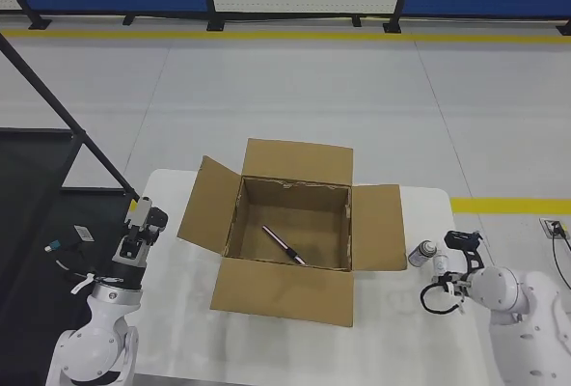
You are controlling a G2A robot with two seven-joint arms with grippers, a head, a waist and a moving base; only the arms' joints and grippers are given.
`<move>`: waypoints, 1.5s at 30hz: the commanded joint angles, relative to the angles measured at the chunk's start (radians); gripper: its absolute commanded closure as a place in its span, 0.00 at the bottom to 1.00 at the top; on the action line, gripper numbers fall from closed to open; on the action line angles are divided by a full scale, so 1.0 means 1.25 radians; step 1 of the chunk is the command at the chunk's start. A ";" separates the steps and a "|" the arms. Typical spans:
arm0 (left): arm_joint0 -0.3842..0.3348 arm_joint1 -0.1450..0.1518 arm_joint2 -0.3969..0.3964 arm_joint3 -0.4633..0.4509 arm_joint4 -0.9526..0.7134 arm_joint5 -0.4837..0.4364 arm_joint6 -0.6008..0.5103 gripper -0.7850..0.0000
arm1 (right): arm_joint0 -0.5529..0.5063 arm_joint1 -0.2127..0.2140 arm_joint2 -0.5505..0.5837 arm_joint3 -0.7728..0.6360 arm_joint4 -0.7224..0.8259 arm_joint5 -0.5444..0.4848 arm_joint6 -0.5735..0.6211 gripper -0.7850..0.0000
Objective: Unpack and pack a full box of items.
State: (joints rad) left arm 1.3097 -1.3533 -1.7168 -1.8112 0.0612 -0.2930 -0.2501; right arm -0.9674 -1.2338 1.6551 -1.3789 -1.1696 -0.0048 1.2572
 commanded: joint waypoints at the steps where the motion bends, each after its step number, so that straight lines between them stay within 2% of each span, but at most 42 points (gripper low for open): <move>1: 0.000 0.000 0.000 0.000 0.000 0.000 0.000 0.00 | 0.013 0.002 -0.004 0.024 0.003 -0.008 -0.004 1.00; 4: 0.000 0.000 0.000 0.000 0.000 0.000 0.000 0.00 | 0.027 0.004 -0.011 0.047 0.003 -0.015 0.004 0.99; 8: 0.000 0.000 0.000 0.000 0.000 0.000 0.000 0.00 | 0.040 0.007 -0.018 0.067 0.005 -0.012 0.008 0.73; 10: 0.000 0.000 0.000 0.000 0.000 0.000 0.000 0.00 | 0.045 0.008 -0.024 0.075 0.007 -0.011 0.013 0.64; 15: 0.000 0.000 0.000 0.000 0.000 0.000 0.000 0.00 | 0.051 0.011 -0.031 0.083 0.015 -0.006 0.013 0.55; 19: 0.000 0.000 0.000 0.000 0.000 0.000 0.000 0.00 | 0.049 0.014 -0.032 0.073 0.016 0.005 0.014 0.52; 26: 0.000 0.000 0.000 0.000 0.000 0.000 0.000 0.00 | 0.030 0.019 -0.022 -0.013 0.012 0.058 0.004 0.41; 27: 0.000 0.000 0.000 0.000 0.000 0.000 0.000 0.00 | 0.025 0.019 -0.018 -0.040 0.013 0.076 -0.004 0.34; 28: 0.000 0.000 0.000 0.000 0.000 0.000 0.000 0.00 | 0.018 0.019 -0.016 -0.071 0.012 0.097 -0.011 0.13; 29: 0.000 0.000 0.000 0.000 0.000 0.000 0.000 0.00 | 0.012 0.019 -0.014 -0.103 0.010 0.118 -0.018 0.00; 34: 0.012 0.003 -0.020 -0.006 -0.016 0.001 0.015 0.00 | -0.005 0.017 -0.044 -0.286 0.007 0.140 -0.048 0.00; 38: 0.025 0.006 -0.049 -0.005 -0.030 -0.003 0.033 0.00 | 0.036 0.012 -0.122 -0.381 -0.019 0.126 -0.053 0.00; 41: 0.039 0.008 -0.075 0.000 -0.051 -0.007 0.041 0.00 | 0.105 0.006 -0.204 -0.387 -0.015 0.086 -0.042 0.00; 45: 0.058 0.011 -0.101 0.013 -0.073 -0.013 0.047 0.00 | 0.253 -0.013 -0.347 -0.300 -0.004 0.037 -0.013 0.00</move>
State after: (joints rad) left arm 1.3765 -1.3404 -1.8367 -1.7994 -0.0232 -0.3078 -0.1937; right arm -0.7128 -1.2430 1.2790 -1.7928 -1.1834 0.0539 1.2352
